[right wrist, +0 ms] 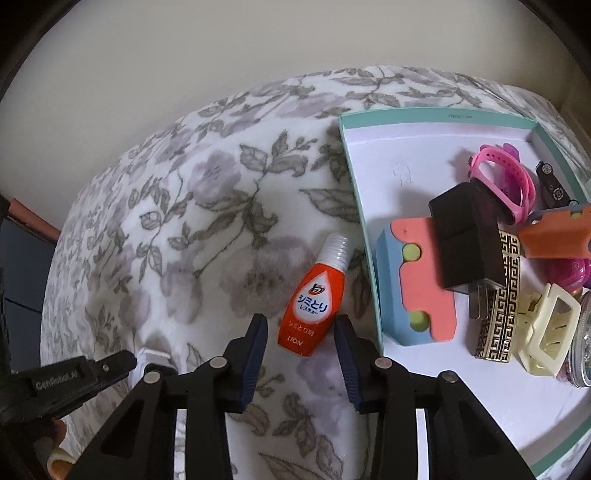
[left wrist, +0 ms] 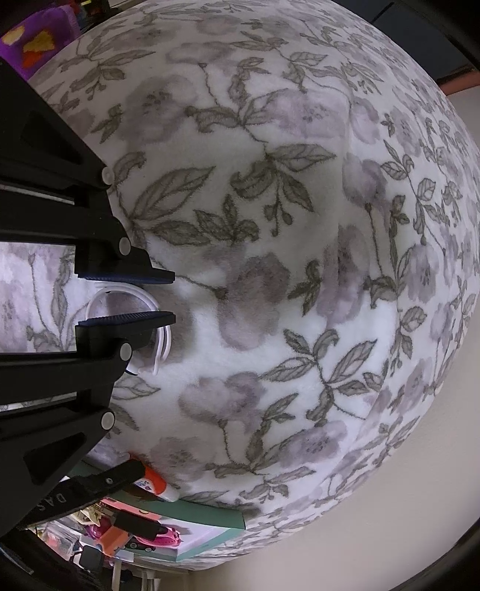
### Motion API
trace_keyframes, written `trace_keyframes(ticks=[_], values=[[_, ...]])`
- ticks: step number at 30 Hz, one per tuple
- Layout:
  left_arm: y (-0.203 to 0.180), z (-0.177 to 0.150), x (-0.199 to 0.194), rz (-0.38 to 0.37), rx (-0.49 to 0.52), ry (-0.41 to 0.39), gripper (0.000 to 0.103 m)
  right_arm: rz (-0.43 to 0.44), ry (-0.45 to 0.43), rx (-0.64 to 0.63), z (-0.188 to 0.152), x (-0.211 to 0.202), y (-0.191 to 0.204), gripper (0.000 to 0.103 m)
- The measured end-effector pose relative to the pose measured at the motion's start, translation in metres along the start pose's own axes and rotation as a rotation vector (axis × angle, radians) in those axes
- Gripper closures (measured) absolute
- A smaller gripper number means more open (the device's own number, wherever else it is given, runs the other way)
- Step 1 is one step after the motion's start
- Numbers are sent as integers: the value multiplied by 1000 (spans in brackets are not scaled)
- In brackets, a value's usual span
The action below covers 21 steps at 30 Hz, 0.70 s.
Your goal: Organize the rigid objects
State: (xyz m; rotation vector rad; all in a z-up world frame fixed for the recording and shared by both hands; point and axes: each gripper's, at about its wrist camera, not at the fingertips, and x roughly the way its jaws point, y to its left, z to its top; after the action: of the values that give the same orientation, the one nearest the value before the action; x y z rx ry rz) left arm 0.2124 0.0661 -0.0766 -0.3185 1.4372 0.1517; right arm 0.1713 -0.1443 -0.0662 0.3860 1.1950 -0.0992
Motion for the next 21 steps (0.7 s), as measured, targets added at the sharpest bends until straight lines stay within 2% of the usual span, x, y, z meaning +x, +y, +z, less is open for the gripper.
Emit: trace_keyframes(ticks=[3, 4, 9, 12, 16, 21], values=[[0, 1, 1, -9, 3, 3, 88, -13, -5, 9, 1, 3, 3, 64], [1, 1, 1, -14, 2, 4, 88, -22, -6, 3, 2, 5, 4, 69], [5, 3, 3, -25, -2, 6, 87, -59, -23, -46, 1, 9, 10, 69], [1, 2, 2, -7, 20, -1, 87, -70, -35, -76, 0, 9, 12, 70], [-12, 1, 3, 43, 77, -22, 87, -119, -32, -204, -3, 13, 23, 70], [-25, -4, 3, 83, 111, -39, 87, -104, -15, -245, -5, 11, 20, 70]])
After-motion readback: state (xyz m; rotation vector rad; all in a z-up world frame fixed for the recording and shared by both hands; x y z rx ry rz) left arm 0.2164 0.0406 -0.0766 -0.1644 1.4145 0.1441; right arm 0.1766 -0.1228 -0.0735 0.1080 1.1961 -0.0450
